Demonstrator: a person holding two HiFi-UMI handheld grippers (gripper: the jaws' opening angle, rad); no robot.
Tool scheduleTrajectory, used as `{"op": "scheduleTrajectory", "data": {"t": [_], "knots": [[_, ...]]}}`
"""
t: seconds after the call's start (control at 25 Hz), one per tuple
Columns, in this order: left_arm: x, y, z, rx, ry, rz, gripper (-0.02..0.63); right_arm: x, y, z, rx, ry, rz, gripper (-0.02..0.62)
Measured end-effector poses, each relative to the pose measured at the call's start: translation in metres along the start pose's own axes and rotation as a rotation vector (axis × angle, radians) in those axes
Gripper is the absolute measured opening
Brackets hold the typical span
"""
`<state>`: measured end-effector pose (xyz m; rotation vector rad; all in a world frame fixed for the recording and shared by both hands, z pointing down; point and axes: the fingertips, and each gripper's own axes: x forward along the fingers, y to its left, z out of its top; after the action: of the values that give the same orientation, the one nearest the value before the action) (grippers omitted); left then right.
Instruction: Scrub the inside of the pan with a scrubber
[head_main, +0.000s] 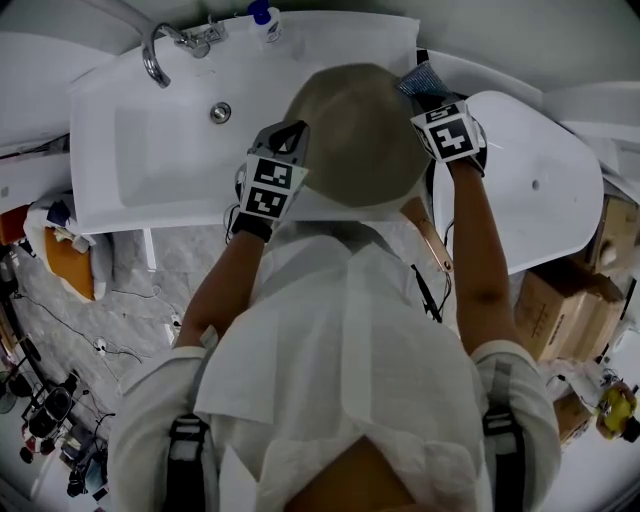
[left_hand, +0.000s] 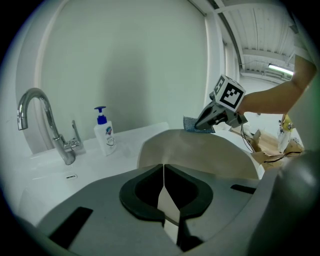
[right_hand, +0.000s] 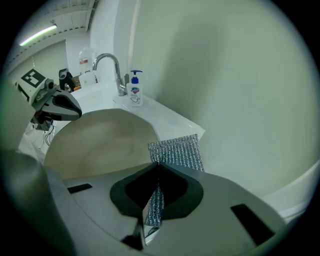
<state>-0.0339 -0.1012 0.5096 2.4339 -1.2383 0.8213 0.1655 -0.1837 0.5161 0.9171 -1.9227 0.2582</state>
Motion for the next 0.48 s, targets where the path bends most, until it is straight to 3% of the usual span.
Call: {"op": "scheduleTrajectory", "data": {"t": [0.48], "knots": [[-0.009, 0.012, 0.002, -0.016, -0.014, 0.012, 0.021, 0.035, 0.027, 0.057, -0.06, -0.012, 0.052, 0.014]]}}
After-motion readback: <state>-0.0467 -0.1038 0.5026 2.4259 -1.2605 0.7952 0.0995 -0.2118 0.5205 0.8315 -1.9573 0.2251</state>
